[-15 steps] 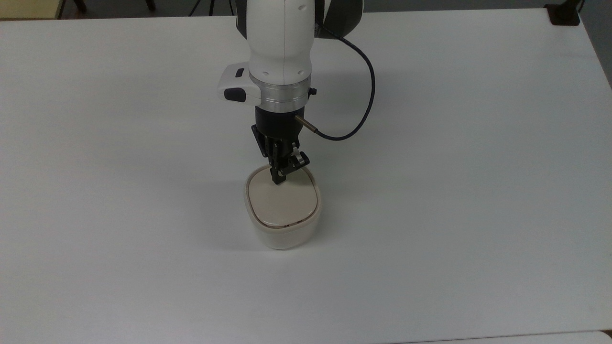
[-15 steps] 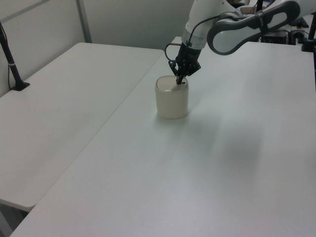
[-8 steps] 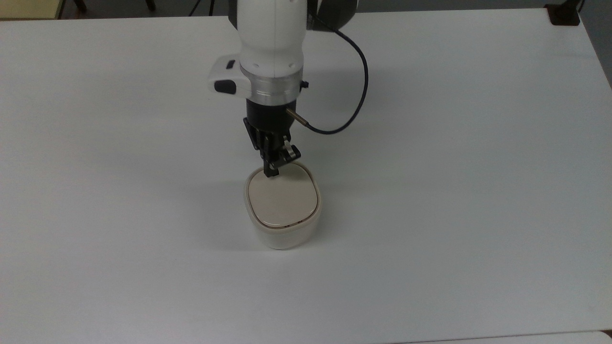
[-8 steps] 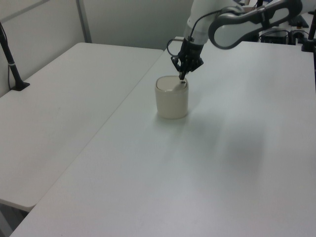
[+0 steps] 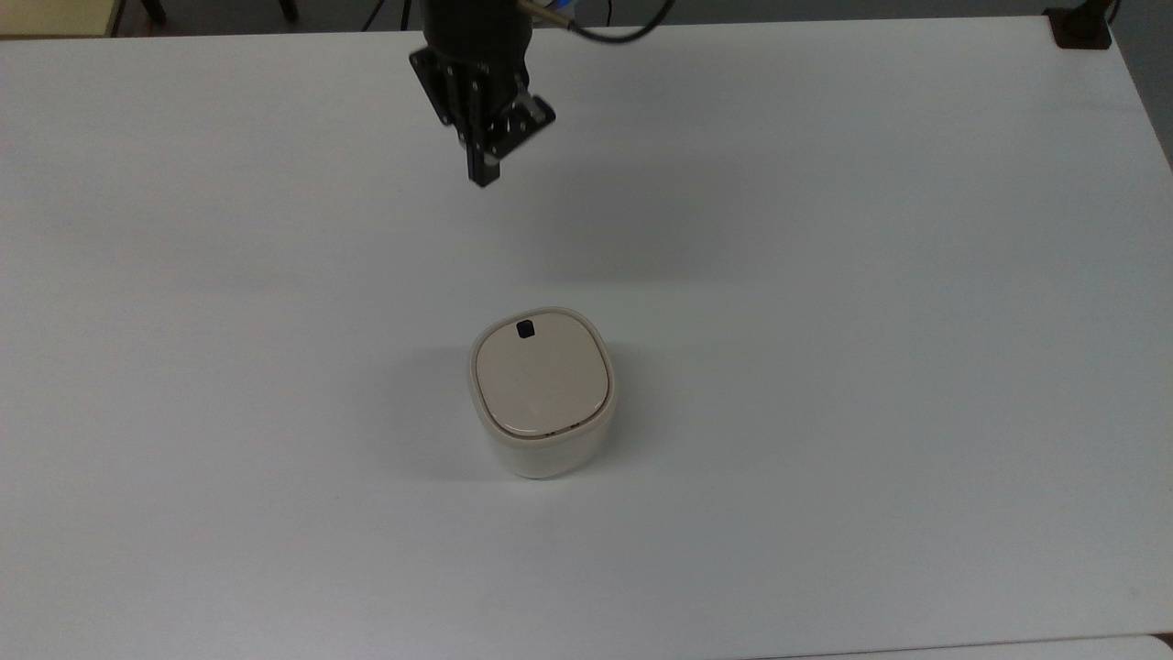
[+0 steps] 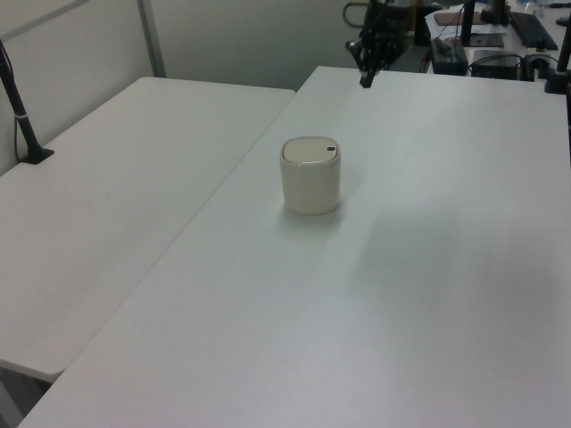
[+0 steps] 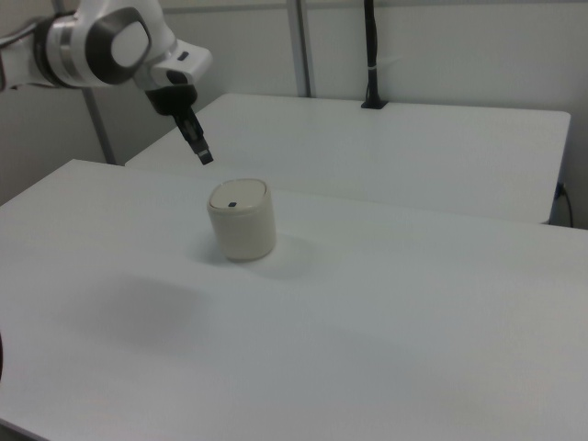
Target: Close the trash bin
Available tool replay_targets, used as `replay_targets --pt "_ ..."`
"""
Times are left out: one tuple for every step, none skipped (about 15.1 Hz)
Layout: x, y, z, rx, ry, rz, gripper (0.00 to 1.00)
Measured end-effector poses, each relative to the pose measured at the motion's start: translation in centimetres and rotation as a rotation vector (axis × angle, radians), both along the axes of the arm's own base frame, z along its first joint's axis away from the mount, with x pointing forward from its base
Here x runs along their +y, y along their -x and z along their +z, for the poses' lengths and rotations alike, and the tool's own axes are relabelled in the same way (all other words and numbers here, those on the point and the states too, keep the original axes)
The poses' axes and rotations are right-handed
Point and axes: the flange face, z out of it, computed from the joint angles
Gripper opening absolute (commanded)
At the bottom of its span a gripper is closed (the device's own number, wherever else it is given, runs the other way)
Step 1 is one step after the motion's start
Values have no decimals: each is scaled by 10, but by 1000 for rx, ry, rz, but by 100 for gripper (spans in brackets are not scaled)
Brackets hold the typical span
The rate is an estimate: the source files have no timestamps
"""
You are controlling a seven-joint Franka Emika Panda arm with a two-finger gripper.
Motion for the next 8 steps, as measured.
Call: replay_targets --pt "-1 8 6 21 -2 32 80" --pt "-1 15 12 41 -9 64 89" --pt "-3 21 18 59 -16 98 98" --pt "-6 27 22 69 -18 128 100" --pt "-9 31 27 72 -19 149 100" --pt "-14 34 31 71 -19 161 100" --pt "-18 36 34 70 -18 168 100" --pt "-22 38 36 70 -15 181 100"
